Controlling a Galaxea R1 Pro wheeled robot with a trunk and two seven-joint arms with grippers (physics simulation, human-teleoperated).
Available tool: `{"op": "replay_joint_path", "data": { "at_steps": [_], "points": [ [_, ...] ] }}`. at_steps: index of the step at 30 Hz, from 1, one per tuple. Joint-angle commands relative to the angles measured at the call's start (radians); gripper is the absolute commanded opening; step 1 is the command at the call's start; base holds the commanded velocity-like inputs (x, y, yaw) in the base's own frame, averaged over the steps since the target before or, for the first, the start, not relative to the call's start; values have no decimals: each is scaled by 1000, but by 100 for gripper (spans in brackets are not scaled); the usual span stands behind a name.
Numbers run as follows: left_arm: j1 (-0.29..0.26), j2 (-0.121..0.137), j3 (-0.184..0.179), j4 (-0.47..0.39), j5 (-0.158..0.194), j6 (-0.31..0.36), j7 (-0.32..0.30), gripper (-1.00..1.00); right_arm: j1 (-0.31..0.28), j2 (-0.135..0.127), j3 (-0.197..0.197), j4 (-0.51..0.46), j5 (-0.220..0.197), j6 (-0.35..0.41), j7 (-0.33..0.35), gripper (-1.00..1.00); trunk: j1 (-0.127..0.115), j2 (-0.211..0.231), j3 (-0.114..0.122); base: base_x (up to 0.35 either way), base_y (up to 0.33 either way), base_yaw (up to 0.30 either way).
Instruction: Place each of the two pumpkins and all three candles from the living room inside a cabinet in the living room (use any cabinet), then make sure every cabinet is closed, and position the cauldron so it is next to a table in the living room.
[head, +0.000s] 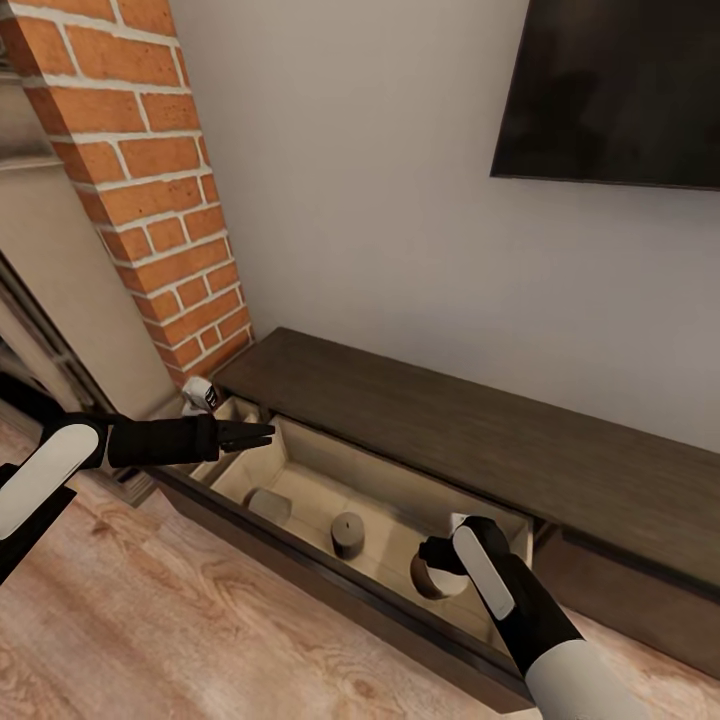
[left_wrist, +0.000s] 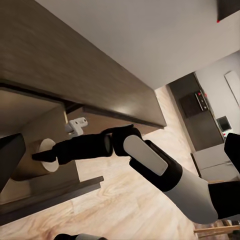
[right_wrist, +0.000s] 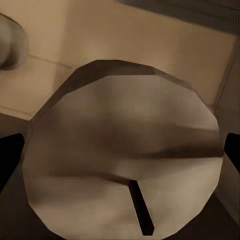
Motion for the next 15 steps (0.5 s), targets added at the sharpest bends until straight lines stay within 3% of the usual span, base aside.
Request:
{"op": "replay_joint_path", "data": {
  "at_steps": [1, 15],
  "points": [
    [-1, 1, -1, 0, -6, 0, -9, 100, -5, 0, 2, 10, -14, -12, -12, -100, 0, -1, -1, 0, 0, 0],
    [-1, 1, -1, -1, -5, 0, -10, 100, -11, 0, 1, 28, -14, -33, -11, -100, 0, -1, -1, 0, 0, 0]
  ]
}}
